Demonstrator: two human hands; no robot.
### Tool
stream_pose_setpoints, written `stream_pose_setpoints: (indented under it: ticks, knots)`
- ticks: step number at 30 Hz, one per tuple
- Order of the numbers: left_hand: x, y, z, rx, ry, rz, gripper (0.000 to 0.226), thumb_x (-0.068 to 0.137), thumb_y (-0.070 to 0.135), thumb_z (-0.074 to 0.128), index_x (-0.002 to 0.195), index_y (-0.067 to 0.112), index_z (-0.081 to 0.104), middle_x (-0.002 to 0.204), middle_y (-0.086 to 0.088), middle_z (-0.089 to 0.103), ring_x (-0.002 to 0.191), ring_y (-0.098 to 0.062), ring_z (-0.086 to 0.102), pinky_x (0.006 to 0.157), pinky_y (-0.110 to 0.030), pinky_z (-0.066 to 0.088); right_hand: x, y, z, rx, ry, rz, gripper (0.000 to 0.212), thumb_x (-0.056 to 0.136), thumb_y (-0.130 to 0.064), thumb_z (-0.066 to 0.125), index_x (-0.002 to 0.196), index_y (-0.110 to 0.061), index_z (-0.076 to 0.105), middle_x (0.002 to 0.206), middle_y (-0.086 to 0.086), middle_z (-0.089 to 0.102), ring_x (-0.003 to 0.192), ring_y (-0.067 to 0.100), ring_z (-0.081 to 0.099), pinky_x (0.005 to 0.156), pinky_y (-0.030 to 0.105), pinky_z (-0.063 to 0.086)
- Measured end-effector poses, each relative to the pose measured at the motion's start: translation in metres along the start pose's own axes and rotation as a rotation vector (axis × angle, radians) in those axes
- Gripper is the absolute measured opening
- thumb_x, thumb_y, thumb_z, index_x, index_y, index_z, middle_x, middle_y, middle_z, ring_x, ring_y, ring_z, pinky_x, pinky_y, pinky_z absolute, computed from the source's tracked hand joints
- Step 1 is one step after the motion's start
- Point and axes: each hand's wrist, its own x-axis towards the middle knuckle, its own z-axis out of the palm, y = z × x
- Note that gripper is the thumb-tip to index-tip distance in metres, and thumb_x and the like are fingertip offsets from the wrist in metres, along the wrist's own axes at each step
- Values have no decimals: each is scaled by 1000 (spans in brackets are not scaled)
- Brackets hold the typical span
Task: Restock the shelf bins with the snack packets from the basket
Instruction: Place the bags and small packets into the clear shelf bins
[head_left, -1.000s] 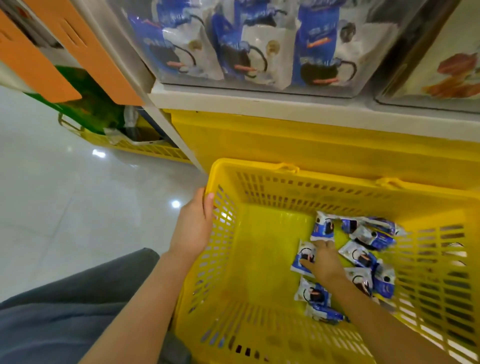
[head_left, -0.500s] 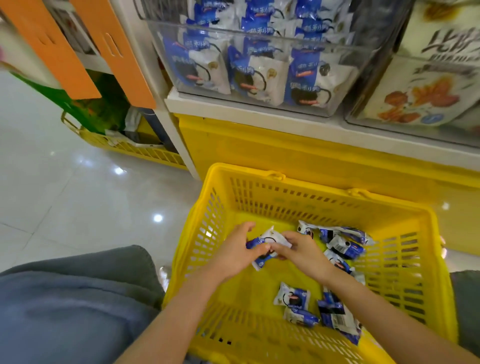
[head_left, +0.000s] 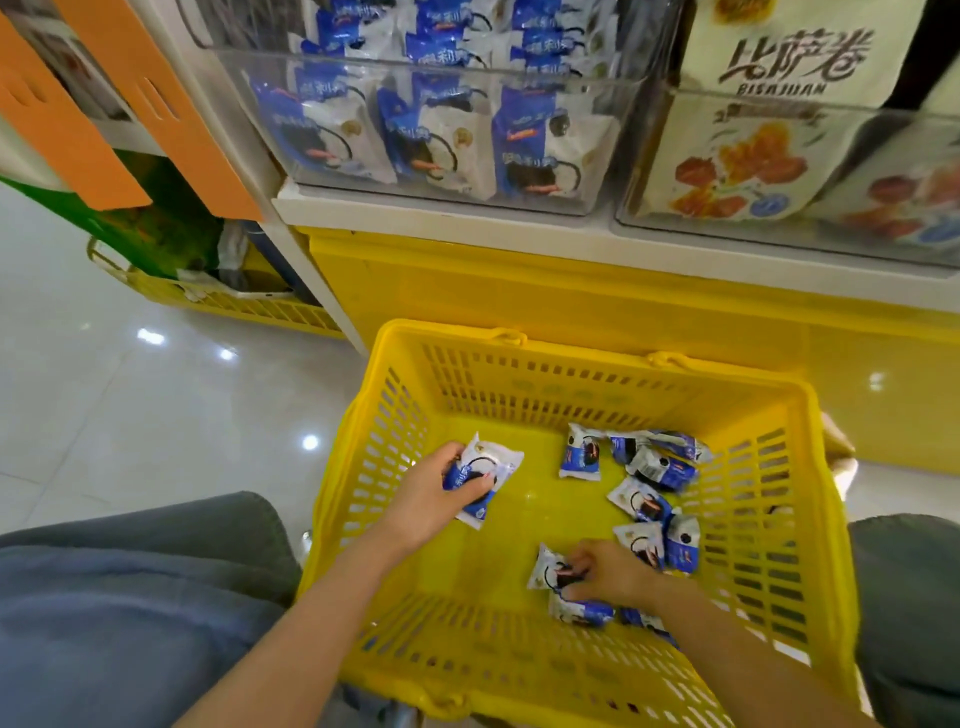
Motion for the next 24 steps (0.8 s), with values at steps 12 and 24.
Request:
stream_pose_setpoints:
  ticks: [12, 24]
  knots:
    - [2, -6, 3, 124, 71, -109, 13, 87, 20, 63, 95, 11, 57, 88, -4, 64, 85, -18, 61, 66, -21, 47, -5, 5, 0, -197, 44, -73, 27, 89, -32, 62, 111, -18, 54, 104, 0, 56, 89, 11, 53, 75, 22, 41]
    - [-11, 16, 10, -102, 116, -156, 38, 88, 12, 62, 122, 1, 49, 118, -17, 59, 110, -31, 57, 90, -49, 48, -64, -108, -41, 604, 355, -309, 42, 82, -19, 72, 116, -10, 49, 114, 9, 61, 100, 22, 64, 86, 33, 55]
